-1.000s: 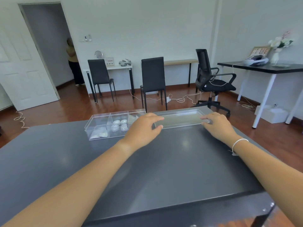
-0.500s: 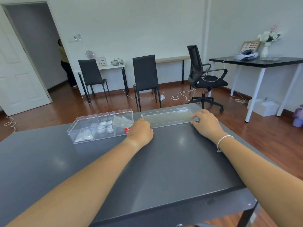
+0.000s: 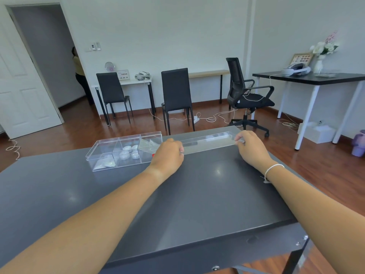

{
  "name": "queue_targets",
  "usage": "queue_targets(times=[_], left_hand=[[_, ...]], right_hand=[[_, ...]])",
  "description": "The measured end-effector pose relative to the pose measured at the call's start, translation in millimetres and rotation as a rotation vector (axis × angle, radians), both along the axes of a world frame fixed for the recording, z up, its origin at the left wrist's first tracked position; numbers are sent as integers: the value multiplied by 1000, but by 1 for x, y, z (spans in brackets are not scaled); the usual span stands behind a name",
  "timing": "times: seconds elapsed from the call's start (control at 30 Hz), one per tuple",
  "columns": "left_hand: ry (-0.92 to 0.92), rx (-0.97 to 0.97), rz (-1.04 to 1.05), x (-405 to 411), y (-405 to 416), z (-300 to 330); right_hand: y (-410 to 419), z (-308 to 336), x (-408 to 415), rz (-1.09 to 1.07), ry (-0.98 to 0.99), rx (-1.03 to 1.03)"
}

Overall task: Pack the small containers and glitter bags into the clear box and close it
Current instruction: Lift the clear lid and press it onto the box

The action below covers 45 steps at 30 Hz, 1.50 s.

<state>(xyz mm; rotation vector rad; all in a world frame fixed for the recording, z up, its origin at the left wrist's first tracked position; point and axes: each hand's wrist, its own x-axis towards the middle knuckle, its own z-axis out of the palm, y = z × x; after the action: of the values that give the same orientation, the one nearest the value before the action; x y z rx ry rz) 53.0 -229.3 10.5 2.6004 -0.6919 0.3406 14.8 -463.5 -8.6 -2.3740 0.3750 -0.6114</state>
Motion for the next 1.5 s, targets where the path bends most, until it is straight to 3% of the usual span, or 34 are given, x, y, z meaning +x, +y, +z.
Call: queue_targets(times=[0.37, 0.83, 1.13, 1.5], left_hand=[[-233, -99, -45, -3, 22, 37], [-479, -255, -4, -2, 113, 105], [-433, -352, 115, 11, 178, 101], [-253, -733, 186, 32, 205, 81]], right_hand=[[14, 32, -6, 64, -185, 92], [90, 77, 6, 239, -429, 389], [138, 71, 26, 366, -384, 563], [174, 75, 47, 380, -338, 734]])
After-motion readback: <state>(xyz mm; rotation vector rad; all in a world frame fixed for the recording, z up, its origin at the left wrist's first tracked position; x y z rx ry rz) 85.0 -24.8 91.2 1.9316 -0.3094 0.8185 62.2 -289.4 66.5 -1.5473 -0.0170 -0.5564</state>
